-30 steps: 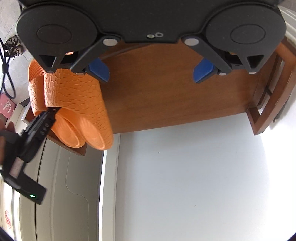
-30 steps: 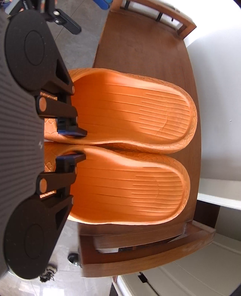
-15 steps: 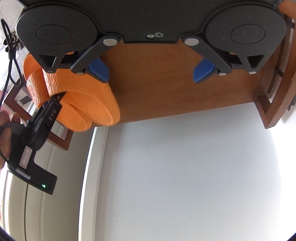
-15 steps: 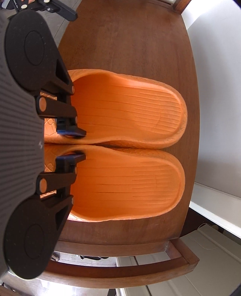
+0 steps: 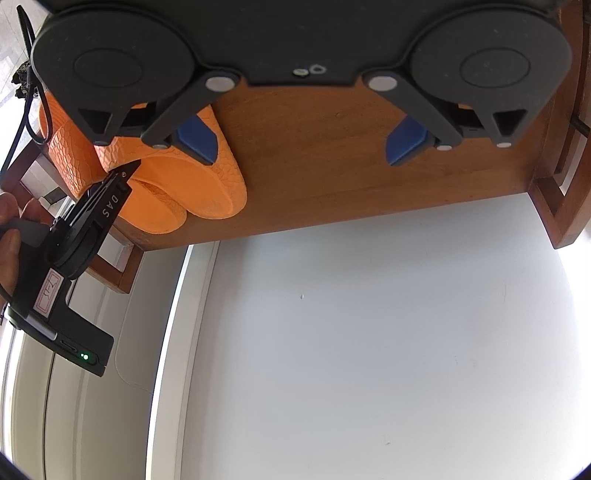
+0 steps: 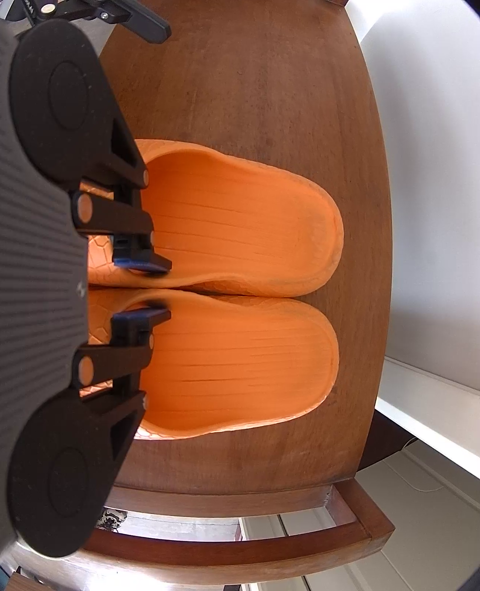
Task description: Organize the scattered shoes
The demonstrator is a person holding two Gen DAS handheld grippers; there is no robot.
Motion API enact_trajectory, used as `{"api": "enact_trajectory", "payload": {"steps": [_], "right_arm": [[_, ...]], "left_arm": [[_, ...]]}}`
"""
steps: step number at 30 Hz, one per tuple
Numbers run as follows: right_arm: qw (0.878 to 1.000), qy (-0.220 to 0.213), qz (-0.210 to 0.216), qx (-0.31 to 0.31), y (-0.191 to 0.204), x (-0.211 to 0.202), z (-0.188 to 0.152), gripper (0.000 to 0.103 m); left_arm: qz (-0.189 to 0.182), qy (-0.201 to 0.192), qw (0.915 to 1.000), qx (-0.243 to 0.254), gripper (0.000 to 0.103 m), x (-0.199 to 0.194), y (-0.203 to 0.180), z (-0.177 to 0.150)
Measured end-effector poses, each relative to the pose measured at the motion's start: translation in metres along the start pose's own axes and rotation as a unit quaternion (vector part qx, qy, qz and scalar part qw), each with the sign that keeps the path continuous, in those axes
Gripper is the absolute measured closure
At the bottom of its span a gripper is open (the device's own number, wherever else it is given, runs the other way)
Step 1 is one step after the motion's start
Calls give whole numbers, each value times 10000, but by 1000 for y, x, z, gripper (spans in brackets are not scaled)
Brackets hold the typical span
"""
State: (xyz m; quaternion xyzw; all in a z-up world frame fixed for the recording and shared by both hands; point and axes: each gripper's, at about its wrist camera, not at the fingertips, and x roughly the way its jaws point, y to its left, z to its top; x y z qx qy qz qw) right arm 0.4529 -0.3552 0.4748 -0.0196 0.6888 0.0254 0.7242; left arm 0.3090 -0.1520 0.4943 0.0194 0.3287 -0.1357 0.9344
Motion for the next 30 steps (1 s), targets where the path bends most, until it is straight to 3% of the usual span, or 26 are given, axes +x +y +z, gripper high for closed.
{"api": "enact_trajectory", "payload": {"steps": [10,12,15,17,19,21,24,30], "right_arm": [[9967,-771,10,270,-13,-32,-22,54],[9907,-1240,182,536,-23,-52,-44,54],[9695,-2099,711,1047,-45,-81,-95,50],[9443,-2751,1211,1343,-58,-94,-137,44],[9201,-3250,1525,1565,-65,-97,-181,24],[8928,-3771,1674,1805,-67,-93,-238,14],[8926,-3917,1486,1666,-59,-78,-290,9],[9195,-3704,1078,756,-33,-46,-366,8]], "left_arm": [[161,-69,9998,-34,5,-18,-1,3],[205,-81,9998,-13,5,-21,-5,2],[283,-71,9996,17,3,-31,-13,-2],[326,-22,9995,-27,3,-39,-18,-8],[415,44,9991,-25,2,-46,-23,-16],[569,173,9982,21,1,-54,-31,-29],[732,307,9968,42,1,-66,-41,-46],[895,636,9938,144,1,-95,-78,-95]]}}
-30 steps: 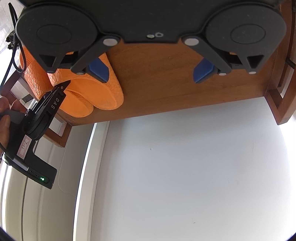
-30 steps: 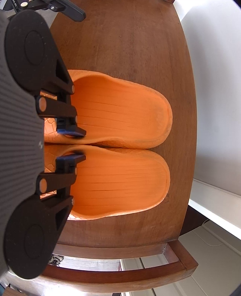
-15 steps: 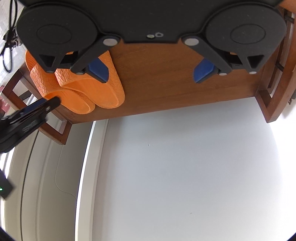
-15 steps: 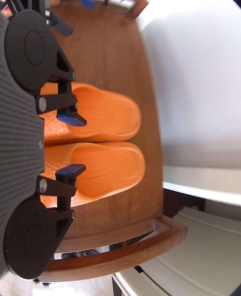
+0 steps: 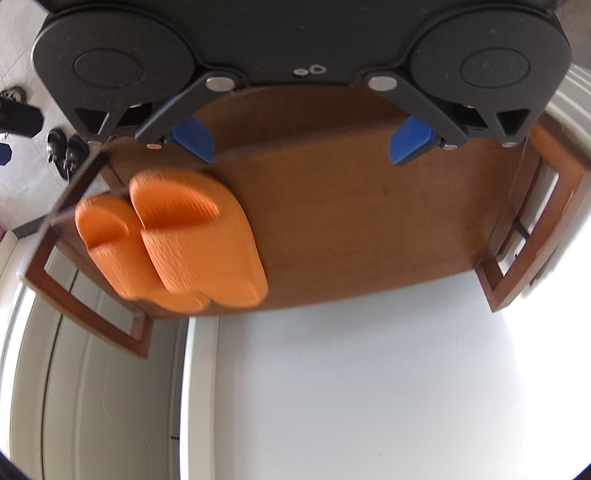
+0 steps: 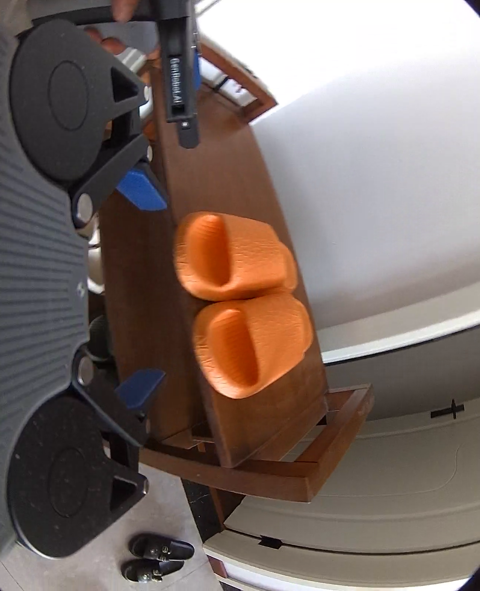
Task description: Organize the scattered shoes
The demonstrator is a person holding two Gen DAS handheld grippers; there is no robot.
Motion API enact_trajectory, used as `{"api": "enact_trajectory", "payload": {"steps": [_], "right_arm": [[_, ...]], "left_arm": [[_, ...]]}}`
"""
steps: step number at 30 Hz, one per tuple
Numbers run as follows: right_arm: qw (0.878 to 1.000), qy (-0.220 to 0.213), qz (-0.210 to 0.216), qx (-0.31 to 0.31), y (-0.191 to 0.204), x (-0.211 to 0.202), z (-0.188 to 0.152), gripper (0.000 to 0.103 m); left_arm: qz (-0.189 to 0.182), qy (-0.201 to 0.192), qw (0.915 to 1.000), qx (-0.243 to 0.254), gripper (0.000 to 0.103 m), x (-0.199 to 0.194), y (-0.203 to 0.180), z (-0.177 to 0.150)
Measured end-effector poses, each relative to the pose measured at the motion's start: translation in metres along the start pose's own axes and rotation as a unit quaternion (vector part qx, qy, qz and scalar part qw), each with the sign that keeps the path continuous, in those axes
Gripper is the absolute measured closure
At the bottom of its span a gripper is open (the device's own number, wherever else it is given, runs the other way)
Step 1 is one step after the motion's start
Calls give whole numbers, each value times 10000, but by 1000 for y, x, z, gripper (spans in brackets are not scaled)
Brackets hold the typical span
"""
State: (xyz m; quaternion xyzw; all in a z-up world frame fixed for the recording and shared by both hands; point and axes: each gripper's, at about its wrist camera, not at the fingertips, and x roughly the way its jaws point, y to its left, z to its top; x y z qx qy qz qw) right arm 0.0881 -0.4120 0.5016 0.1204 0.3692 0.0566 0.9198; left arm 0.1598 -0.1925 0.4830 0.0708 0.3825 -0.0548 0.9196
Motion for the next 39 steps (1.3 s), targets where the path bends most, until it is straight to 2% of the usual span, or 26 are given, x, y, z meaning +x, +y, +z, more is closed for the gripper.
{"api": "enact_trajectory", "payload": {"steps": [7,14,19,23,28,34,39], "right_arm": [[9983,516,-113,-228,-1,4,-44,8],[9969,726,-318,-18,7,-21,-85,8],[9951,840,-511,38,42,-32,-133,8],[9931,959,-668,90,85,-43,-186,8],[9899,1165,-750,316,118,-56,-241,8],[9894,1330,-576,105,127,-52,-284,8],[9912,1224,-335,-376,102,-20,-313,8]], "left_arm": [[-33,652,9977,181,1,-9,-22,-64],[-174,856,9956,332,1,-15,-8,-117],[-316,922,9945,395,1,-22,13,-162],[-356,1053,9929,416,1,-37,39,-216],[-365,1255,9902,492,1,-48,52,-264],[-274,1279,9910,286,1,-53,44,-300],[-161,1251,9920,35,1,-14,12,-332]]}}
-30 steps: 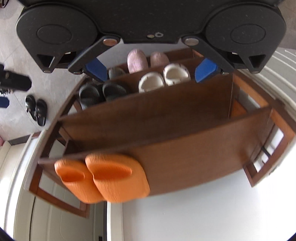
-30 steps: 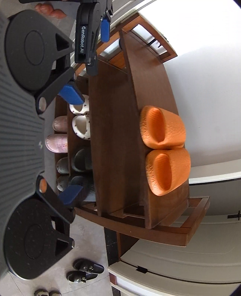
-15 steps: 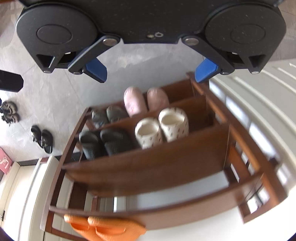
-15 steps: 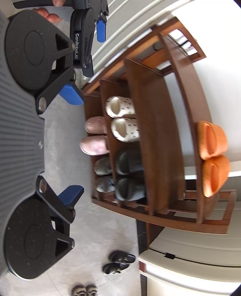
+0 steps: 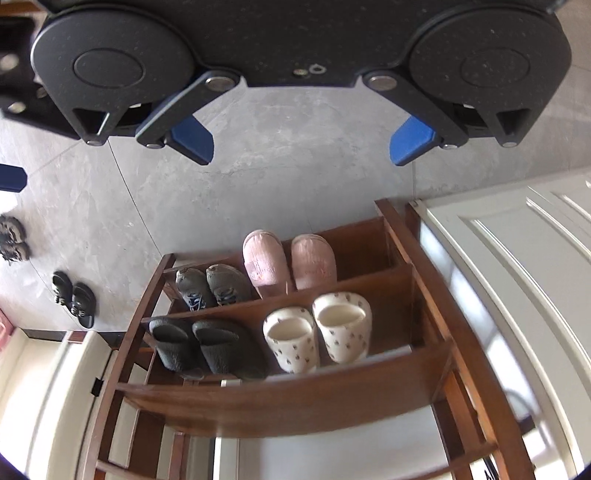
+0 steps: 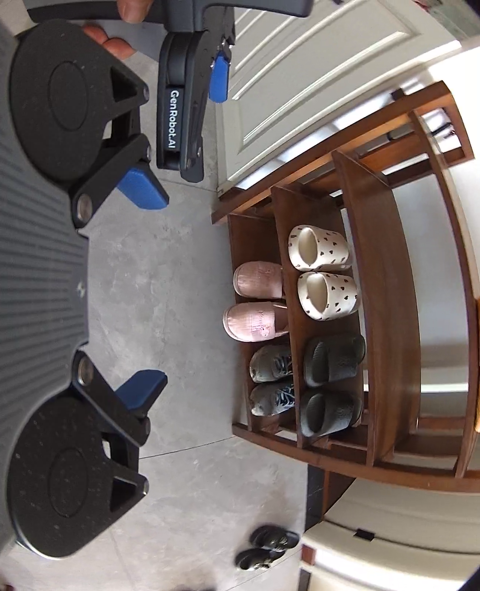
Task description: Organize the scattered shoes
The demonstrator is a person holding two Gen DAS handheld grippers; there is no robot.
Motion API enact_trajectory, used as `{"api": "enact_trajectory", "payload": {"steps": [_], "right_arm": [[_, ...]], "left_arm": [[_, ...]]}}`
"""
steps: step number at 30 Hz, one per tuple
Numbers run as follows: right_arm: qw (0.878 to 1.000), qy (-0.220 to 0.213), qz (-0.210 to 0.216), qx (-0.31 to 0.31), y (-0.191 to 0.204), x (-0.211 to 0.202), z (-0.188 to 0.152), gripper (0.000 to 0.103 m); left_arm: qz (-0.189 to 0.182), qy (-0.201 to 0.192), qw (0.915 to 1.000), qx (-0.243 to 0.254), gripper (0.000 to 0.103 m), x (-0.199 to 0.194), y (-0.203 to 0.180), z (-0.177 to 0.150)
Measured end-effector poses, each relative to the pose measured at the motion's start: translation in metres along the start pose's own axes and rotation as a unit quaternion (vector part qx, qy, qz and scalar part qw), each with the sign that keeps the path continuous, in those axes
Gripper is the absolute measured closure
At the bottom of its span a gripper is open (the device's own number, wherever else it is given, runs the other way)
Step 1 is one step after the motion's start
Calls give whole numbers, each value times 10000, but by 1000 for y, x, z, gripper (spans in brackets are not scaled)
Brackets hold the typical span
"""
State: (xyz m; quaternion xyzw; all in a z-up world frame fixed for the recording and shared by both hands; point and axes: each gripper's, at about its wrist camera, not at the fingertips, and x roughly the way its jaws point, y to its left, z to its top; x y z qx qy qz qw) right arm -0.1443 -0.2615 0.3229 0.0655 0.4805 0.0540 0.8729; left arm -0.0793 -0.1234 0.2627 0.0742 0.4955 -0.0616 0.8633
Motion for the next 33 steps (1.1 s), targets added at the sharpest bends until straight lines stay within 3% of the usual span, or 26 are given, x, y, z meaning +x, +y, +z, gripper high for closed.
{"api": "enact_trajectory", "payload": {"steps": [7,13,17,21,24,28,30,33], "right_arm": [[9988,-237,-316,-273,-66,68,-42,8],[9975,-400,-298,-492,-106,145,-83,8],[9973,-471,-196,-533,-126,214,-108,8],[9945,-530,125,-897,-135,266,-120,8],[9863,-1028,71,-1289,-140,300,-125,8],[9829,-1316,192,-1277,-153,339,-135,8],[9789,-1450,11,-1437,-155,354,-141,8],[9851,-1499,-144,-834,-164,360,-147,8]], "left_arm": [[-72,-6,10000,-68,1,72,-58,-20],[-130,-234,9996,-66,1,151,-91,-48],[90,-378,9992,-32,1,204,-94,-74],[293,-533,9976,-331,1,257,-89,-93],[407,-870,9947,-362,1,285,-93,-103],[658,-1271,9893,-277,1,317,-101,-105],[813,-1239,9889,-134,2,326,-106,-98],[1078,-1212,9868,27,2,320,-110,-93]]}}
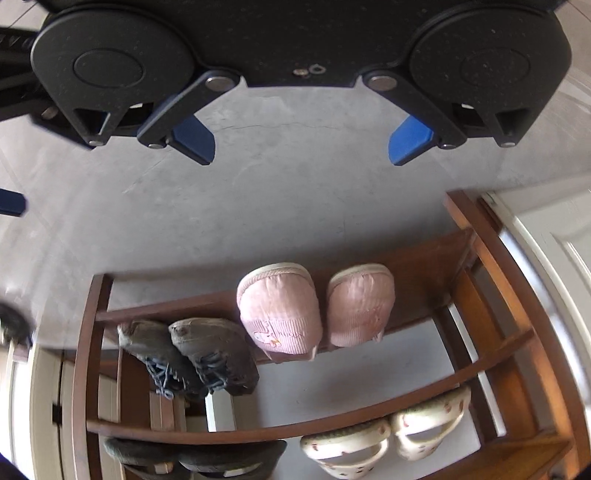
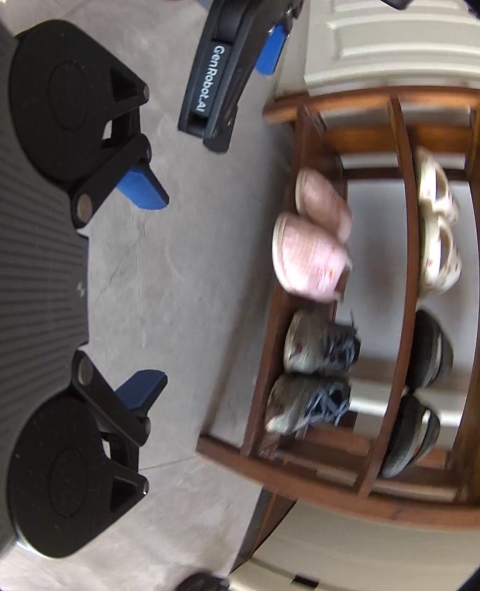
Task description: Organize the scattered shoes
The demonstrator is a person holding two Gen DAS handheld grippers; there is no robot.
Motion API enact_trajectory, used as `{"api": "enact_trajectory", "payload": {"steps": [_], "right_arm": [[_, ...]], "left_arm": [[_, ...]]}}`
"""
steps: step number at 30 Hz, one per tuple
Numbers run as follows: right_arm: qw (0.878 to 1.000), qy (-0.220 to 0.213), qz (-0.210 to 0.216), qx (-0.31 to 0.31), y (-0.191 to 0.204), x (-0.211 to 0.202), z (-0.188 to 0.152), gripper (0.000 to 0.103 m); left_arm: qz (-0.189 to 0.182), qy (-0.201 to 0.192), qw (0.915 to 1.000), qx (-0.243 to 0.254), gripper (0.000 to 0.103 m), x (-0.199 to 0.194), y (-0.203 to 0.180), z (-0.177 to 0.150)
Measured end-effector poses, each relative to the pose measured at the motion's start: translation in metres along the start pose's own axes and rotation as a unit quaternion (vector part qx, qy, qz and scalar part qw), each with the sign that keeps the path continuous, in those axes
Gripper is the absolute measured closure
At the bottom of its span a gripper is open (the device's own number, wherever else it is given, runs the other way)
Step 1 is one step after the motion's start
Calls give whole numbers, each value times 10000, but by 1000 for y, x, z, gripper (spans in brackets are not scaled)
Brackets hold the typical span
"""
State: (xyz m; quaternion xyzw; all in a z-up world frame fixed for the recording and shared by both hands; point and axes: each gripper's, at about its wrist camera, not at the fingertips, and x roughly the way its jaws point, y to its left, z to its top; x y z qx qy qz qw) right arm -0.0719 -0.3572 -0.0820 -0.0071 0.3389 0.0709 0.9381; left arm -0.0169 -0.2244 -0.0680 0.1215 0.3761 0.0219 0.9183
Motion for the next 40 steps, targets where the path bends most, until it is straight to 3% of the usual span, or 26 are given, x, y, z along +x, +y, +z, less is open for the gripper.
{"api": "enact_trajectory", "payload": {"steps": [2,4,8,14,17,40], "right_arm": [[9981,94,-71,604,-8,-5,-4,8],[9968,202,-105,761,-10,-8,-6,8],[9985,62,-161,516,-11,-17,-8,8],[9956,-98,-174,914,-20,-22,1,8],[9961,-216,-219,824,-18,-31,4,8],[9961,-363,-412,692,-9,-50,9,8]], "left_arm": [[22,13,9999,-98,2,-5,3,-1],[16,31,9998,-214,2,-6,3,-6],[-74,63,9999,-106,2,-3,-7,-8],[-227,23,9997,-94,1,-13,-13,-3],[-285,-4,9994,-181,1,-15,-12,-4],[-320,-275,9990,-135,1,-29,-17,-4]]}}
